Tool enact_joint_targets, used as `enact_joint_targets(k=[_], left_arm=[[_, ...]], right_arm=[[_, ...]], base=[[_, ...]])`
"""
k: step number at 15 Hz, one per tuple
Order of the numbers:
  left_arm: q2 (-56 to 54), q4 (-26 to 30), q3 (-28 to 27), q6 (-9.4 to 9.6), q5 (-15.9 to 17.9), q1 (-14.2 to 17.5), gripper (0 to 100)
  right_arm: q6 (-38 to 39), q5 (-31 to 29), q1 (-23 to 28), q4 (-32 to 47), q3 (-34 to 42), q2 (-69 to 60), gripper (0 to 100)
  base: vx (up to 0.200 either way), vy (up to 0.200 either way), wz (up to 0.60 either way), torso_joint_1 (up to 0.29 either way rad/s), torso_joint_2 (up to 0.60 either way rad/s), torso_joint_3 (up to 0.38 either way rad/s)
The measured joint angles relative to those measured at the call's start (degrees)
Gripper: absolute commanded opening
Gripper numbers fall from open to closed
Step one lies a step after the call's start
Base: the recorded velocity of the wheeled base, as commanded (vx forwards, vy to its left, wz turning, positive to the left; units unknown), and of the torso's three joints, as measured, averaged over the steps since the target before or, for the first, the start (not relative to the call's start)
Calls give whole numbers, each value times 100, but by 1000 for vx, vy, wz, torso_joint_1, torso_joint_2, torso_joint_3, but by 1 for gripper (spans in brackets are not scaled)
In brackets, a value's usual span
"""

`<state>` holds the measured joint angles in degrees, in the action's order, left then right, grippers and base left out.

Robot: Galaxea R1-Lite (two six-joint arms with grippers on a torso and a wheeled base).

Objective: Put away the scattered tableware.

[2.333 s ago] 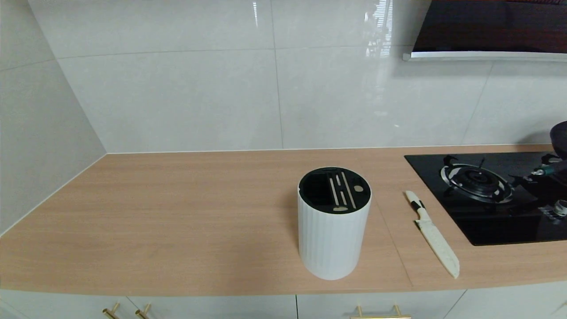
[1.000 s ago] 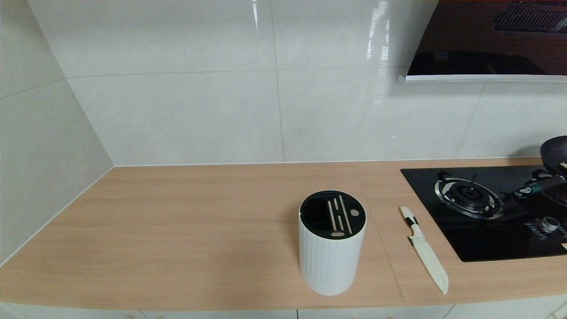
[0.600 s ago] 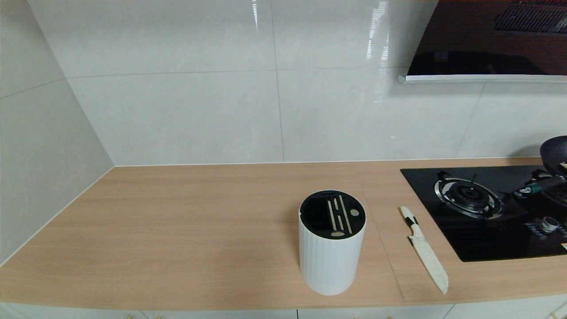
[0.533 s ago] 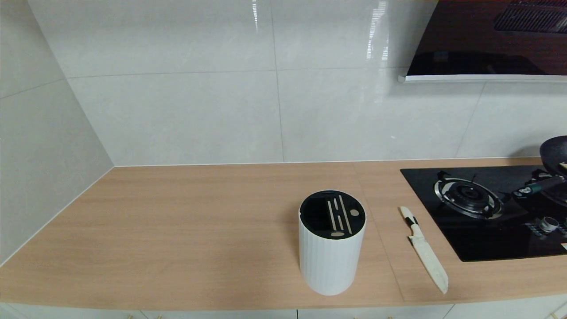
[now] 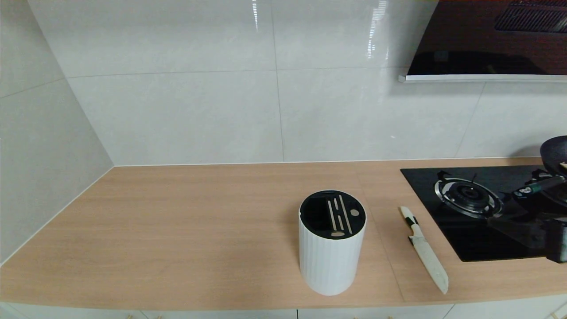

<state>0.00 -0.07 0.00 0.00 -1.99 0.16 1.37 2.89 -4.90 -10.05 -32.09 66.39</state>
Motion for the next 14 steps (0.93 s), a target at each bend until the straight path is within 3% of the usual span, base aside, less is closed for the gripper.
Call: enact_joint_targets(k=[5, 14], left_arm=[[0, 0, 0, 0, -1, 0, 100], [0, 0, 0, 0, 0, 0, 100]], right_arm=[[-105, -313, -196, -930, -1067, 2826, 100], [-137, -458, -271, -2258, -1290, 5411, 100]], base=[[0, 0, 0, 0, 0, 0], [0, 0, 0, 0, 0, 0]])
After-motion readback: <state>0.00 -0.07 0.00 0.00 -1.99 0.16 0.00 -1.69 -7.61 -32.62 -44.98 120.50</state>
